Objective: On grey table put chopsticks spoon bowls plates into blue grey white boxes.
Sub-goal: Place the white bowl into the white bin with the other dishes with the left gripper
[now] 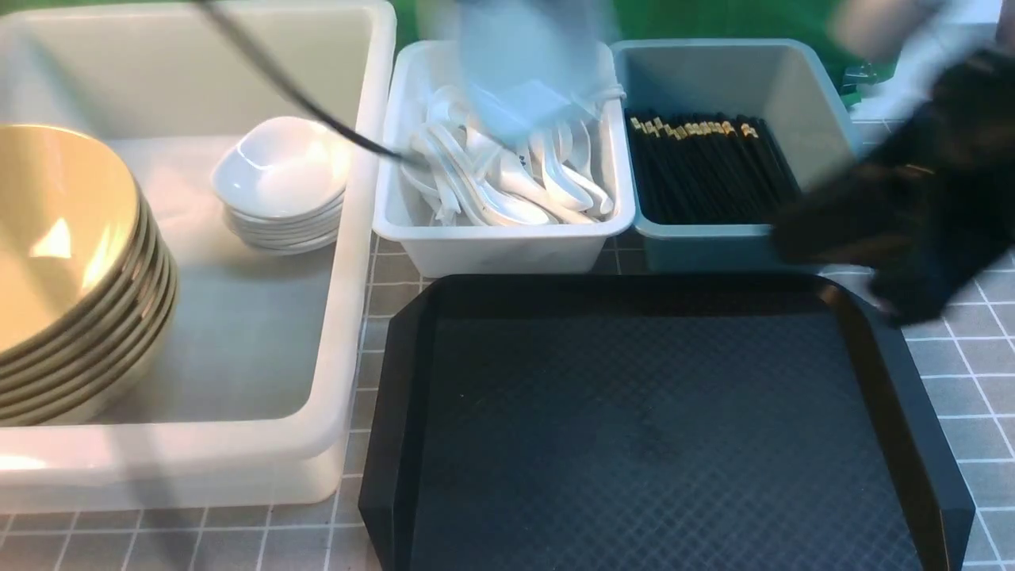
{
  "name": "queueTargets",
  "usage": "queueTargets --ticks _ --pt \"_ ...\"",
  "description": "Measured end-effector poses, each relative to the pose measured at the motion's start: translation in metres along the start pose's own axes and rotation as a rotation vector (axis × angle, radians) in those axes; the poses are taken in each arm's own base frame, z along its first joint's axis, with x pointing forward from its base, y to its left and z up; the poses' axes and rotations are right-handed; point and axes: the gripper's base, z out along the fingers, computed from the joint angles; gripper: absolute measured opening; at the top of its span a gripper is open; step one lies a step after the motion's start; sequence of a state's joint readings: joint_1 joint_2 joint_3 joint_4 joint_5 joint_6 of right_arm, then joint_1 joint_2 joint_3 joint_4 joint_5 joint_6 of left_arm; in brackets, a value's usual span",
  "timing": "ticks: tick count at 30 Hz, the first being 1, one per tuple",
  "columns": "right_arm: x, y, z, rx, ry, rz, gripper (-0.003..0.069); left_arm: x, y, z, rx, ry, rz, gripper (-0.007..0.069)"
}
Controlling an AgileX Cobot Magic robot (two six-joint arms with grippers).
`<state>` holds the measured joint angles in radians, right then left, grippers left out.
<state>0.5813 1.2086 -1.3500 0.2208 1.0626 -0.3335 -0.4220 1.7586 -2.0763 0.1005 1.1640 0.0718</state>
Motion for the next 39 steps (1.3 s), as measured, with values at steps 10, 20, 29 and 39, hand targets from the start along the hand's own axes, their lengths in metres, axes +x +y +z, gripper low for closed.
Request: queueTargets --ticks 10,20,29,39 --pt "-0.037 0.045 0.047 -0.135 0.03 -0.157 0.0076 0.074 0.163 0.038 -0.017 0.041 -0.423 0.0" --pt "-0.035 0.038 0.052 -0.065 0.073 -0.128 0.0078 0.111 0.182 0.15 0.079 0.09 -0.39 0.0008" --pt "-0.034 0.037 0.052 -0.056 0.086 -0.13 0.0078 0.12 0.169 0.182 0.02 0.175 -0.238 0.0279" --pt "-0.032 0.037 0.052 -0.052 0.106 -0.135 0.0078 0.09 0.169 0.117 -0.098 0.109 -0.195 0.0602"
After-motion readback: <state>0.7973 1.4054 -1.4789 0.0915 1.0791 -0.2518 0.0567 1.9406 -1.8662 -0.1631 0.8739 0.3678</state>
